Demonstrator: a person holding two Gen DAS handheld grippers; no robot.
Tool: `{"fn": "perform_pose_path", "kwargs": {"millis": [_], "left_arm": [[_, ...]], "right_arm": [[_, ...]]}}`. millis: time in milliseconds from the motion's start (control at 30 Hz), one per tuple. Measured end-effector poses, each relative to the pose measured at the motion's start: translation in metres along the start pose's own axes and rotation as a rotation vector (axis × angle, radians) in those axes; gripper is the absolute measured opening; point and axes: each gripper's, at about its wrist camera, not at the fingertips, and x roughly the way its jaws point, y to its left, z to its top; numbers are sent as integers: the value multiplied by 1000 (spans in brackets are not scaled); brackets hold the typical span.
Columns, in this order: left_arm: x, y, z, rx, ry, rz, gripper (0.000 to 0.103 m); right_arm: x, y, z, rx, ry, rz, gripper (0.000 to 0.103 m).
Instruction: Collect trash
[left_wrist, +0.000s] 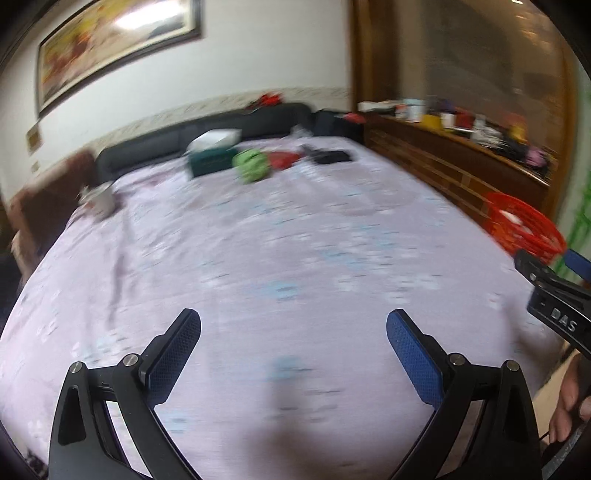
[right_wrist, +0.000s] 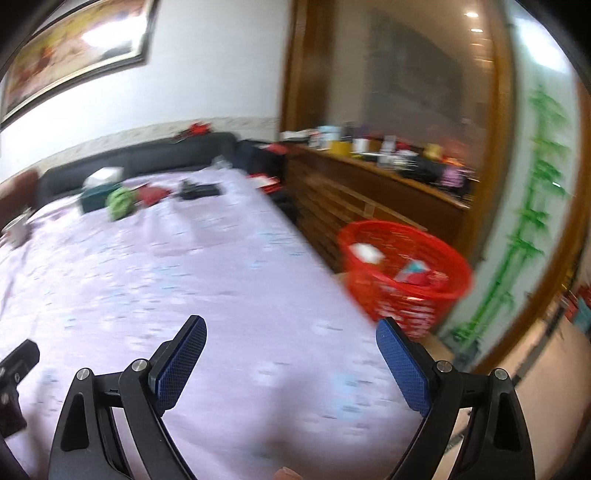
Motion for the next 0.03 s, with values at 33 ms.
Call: {"fn": "perform_pose_path", "kwargs": {"millis": [33], "left_arm": [[2, 17, 1, -30, 8, 26, 100]], "right_arm": [[4, 11, 3, -20, 18, 32, 96]]}}
